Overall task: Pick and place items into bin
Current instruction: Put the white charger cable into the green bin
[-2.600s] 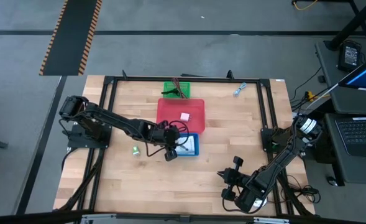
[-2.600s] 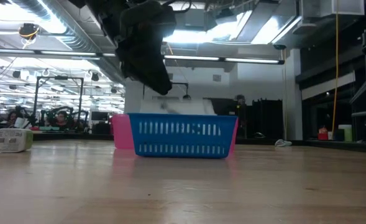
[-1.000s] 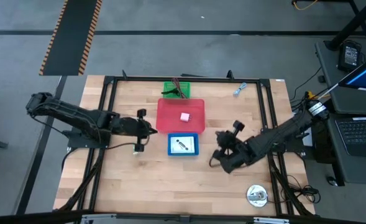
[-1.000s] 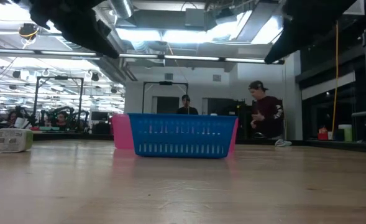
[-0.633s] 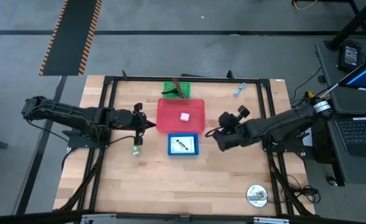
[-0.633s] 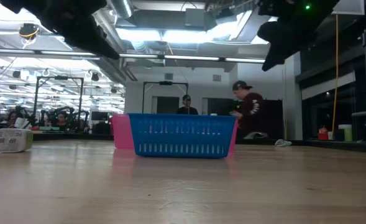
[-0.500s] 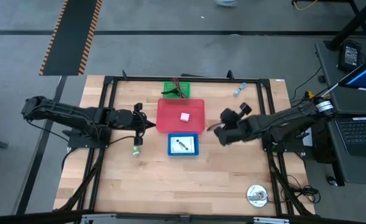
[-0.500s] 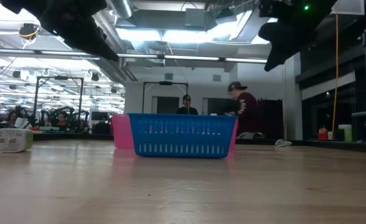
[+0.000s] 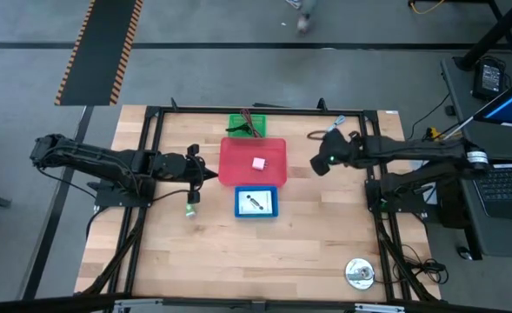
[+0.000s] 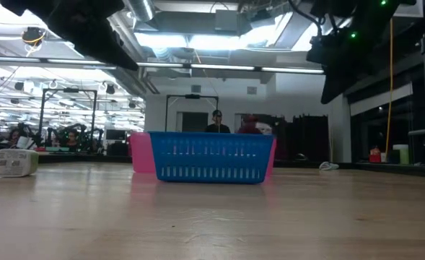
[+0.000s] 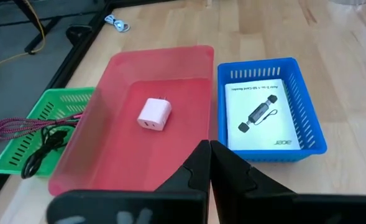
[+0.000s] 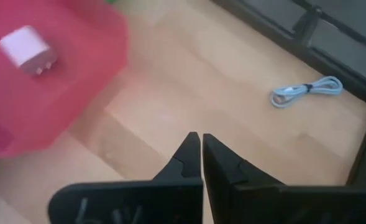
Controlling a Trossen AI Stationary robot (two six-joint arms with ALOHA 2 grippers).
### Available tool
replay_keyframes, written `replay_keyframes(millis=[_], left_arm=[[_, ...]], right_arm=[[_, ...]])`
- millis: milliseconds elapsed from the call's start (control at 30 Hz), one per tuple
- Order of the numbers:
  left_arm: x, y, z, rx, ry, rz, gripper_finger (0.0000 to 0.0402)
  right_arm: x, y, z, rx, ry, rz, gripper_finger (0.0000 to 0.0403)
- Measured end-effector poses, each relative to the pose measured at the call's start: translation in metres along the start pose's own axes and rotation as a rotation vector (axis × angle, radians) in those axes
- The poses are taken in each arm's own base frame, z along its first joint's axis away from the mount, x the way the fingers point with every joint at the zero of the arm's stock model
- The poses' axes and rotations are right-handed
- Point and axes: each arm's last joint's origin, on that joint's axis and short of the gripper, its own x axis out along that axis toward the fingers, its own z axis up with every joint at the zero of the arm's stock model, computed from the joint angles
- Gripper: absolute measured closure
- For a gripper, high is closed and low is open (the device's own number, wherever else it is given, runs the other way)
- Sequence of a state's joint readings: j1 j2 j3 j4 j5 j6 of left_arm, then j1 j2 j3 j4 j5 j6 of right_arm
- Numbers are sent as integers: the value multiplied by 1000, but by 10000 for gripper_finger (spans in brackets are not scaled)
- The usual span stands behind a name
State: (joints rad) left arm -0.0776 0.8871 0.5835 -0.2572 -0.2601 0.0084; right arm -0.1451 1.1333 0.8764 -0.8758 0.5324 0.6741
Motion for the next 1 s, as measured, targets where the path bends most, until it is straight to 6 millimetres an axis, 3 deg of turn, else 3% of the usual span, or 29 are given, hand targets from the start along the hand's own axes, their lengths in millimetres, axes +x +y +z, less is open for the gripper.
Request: replay_keyframes(millis=[633, 1000], left_arm=[[0, 0, 1, -78, -7, 0, 398], [0, 0, 1, -76, -7, 0, 398]], right_arm=[[20, -25, 18, 174, 66, -14, 395], [29, -41, 29, 331, 36, -59, 274]])
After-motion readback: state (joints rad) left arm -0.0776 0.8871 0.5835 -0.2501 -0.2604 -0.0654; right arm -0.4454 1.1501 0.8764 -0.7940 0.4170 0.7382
